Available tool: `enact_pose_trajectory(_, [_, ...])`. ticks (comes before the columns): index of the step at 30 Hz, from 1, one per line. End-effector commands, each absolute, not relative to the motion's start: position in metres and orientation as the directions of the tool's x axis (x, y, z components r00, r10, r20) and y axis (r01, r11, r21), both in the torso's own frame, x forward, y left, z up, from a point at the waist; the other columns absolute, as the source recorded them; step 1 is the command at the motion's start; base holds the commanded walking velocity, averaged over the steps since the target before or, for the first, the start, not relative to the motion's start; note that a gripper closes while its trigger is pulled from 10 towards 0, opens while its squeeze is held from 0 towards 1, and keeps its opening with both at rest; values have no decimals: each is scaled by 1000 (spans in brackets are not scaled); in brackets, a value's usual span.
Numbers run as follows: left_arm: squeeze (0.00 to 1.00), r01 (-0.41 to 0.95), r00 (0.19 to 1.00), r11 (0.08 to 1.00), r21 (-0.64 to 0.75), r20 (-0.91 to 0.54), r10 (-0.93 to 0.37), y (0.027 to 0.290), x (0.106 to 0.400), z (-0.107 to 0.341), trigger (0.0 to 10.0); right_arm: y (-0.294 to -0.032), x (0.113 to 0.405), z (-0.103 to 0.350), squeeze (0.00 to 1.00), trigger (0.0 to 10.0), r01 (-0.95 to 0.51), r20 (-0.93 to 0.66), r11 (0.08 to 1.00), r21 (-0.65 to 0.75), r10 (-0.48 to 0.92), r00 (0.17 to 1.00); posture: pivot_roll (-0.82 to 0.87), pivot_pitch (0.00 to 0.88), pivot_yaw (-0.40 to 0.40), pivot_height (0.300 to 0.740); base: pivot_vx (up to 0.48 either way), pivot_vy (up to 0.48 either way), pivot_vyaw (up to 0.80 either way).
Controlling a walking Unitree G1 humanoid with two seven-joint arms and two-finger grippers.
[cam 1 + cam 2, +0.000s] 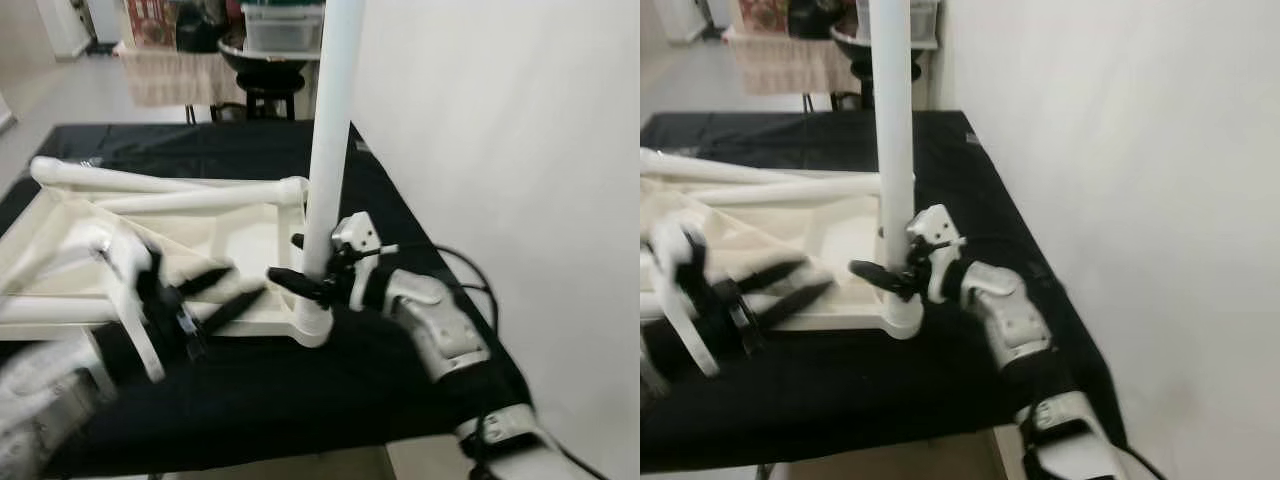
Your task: Building children table
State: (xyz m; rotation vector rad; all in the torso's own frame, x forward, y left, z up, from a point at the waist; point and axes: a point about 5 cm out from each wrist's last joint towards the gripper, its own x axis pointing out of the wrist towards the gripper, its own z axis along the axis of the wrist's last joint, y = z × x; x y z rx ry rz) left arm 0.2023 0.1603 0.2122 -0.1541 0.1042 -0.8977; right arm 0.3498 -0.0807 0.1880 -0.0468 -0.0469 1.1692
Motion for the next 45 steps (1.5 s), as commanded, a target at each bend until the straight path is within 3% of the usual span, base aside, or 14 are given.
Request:
enact_pose_trajectory(1, [0, 783, 603, 601, -163, -41, -797, 151, 198, 207, 10000, -78, 350, 183, 0, 0, -942, 2, 335, -39, 942, 335, 167, 0, -118, 740, 0, 0, 0])
enact_pose_trajectory(8, [0, 698, 674, 688, -199, -143, -725, 135, 194, 159, 10000, -87, 361, 175, 0, 0, -943, -47, 334, 3, 942, 333, 165, 0, -109, 740, 0, 0, 0])
enact_pose_trajectory(15, [0, 624, 735, 766, -155, -214, -643, 129, 189, 124, 10000, -114, 360, 152, 0, 0, -854, -180, 520, -34, 837, 517, 128, 0, -99, 740, 0, 0, 0])
enact_pose_trajectory(16, [0, 614, 747, 775, -153, -207, -632, 130, 188, 122, 10000, -121, 357, 143, 0, 0, -791, -202, 611, -9, 774, 600, 113, 0, -102, 740, 0, 0, 0])
enact_pose_trajectory(17, [0, 614, 747, 775, -153, -207, -632, 130, 188, 122, 10000, -121, 357, 143, 0, 0, -791, -202, 611, -9, 774, 600, 113, 0, -102, 740, 0, 0, 0])
enact_pose_trajectory(18, [0, 613, 751, 777, -146, -198, -630, 131, 188, 121, 10000, -120, 346, 126, 0, 0, -508, -184, 861, 17, 502, 845, 107, 0, -104, 740, 0, 0, 0])
enact_pose_trajectory(19, [0, 614, 752, 776, -140, -192, -630, 132, 188, 121, 10000, -129, 332, 117, 0, 0, -229, -196, 973, 35, 231, 953, 104, 0, -101, 740, 0, 0, 0])
enact_pose_trajectory(23, [0, 632, 744, 762, -140, -168, -647, 130, 193, 120, 10000, -84, 285, 95, 0, 0, -134, -271, 961, 243, 200, 942, 59, 0, -41, 740, 0, 0, 0])
enact_pose_trajectory(31, [0, 668, 724, 732, -137, -110, -681, 122, 205, 119, 10000, -99, 319, 106, 0, 0, -87, -191, 983, 164, 118, 974, 63, 0, -57, 740, 0, 0, 0])
enact_pose_trajectory(38, [0, 651, 748, 752, -109, -81, -659, 122, 209, 120, 10000, -99, 316, 118, 0, 0, -86, -179, 986, 144, 111, 978, 64, 0, -58, 740, 0, 0, 0])
enact_pose_trajectory(39, [0, 647, 752, 755, -108, -72, -655, 122, 209, 120, 10000, -99, 313, 122, 0, 784, -99, -170, 989, 112, 118, 978, 61, 0, -57, 740, 0, 0, 0])
enact_pose_trajectory(41, [0, 647, 752, 755, -108, -72, -655, 122, 209, 120, 10000, -99, 313, 122, 0, 784, -99, -170, 989, 112, 118, 978, 61, 0, -57, 740, 0, 0, 0])
enact_pose_trajectory(42, [0, 647, 753, 755, -107, -68, -655, 122, 210, 120, 10000, -99, 313, 128, 0, 3373, -141, -140, 987, 76, 150, 979, 59, 0, -56, 740, 0, 0, 0])
enact_pose_trajectory(45, [0, 649, 752, 754, -106, -65, -656, 122, 210, 120, 10000, -99, 315, 134, 0, 3020, -174, -110, 982, 69, 181, 977, 60, 0, -56, 740, 0, 0, 0])
